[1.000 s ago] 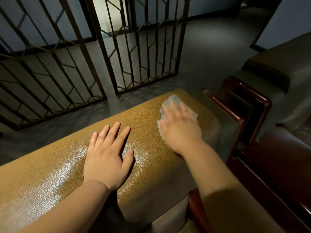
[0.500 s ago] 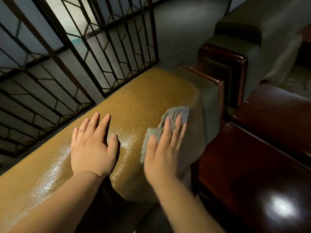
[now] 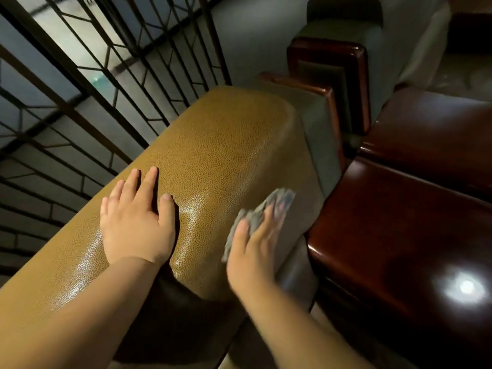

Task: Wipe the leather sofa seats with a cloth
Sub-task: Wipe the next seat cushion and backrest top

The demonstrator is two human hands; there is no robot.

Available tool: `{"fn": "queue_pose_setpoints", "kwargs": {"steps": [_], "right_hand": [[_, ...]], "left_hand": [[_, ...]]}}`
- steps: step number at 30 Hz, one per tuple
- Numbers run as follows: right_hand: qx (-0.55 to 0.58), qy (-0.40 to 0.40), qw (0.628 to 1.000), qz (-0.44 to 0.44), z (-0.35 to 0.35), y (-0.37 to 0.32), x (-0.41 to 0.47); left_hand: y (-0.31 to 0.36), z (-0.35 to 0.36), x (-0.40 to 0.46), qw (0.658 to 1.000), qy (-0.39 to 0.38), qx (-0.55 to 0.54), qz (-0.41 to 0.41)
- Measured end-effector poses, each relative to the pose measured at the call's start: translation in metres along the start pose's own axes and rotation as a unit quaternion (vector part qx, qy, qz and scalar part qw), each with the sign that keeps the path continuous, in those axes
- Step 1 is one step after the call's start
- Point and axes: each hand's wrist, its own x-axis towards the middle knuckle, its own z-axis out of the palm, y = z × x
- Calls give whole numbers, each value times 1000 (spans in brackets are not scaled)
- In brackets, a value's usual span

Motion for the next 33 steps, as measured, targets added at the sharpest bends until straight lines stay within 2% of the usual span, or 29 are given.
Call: {"fn": "queue_pose_setpoints", "kwargs": {"steps": [1,3,5,7,9,12,15,16,18,19,21,24,26,28,30,33], "right_hand": [[-22,-28,999,-14,4,5,-24],[-33,-43,997,-53,1,11,-7],[-20,8,999,-46,-14,-3,53],[14,48,999,7,-30,-26,117],[33,85,996,20,-31,-36,134],[31,78,995,-59,-4,-30,58],[-59,-19,991,-122,8,-6,-55],[-117,-60,981,-146,6,4,-73],[-208,-147,950,-183,-2,23,-70],[-230,-160,939,-200,-5,31,-55],[-242,-106,942,-209,-15,32,-7],[-117,-71,984,-112,-45,15,83],[-28,-82,996,-34,-65,17,136],[9,-41,999,-13,-64,31,153],[8,10,999,-34,-34,40,118],[69,63,992,-82,6,30,4]], "left_hand": [[0,0,-1,1000,0,0,2],[-1,0,-1,1000,5,-1,2],[-2,2,-1,1000,8,5,1],[-4,4,0,1000,9,7,1],[-5,5,1,1000,9,2,7],[-3,3,1,1000,0,1,12],[5,-9,-4,999,-32,21,18],[8,-17,-8,996,-47,37,59],[22,-30,-9,971,-98,53,213],[35,-36,-3,951,-129,44,276],[71,-43,23,931,-179,34,317],[110,-21,57,926,-177,109,314],[112,0,59,924,-136,128,334],[104,14,60,921,-94,119,358],[98,20,63,920,-77,92,372],[97,22,67,914,-56,74,394]]}}
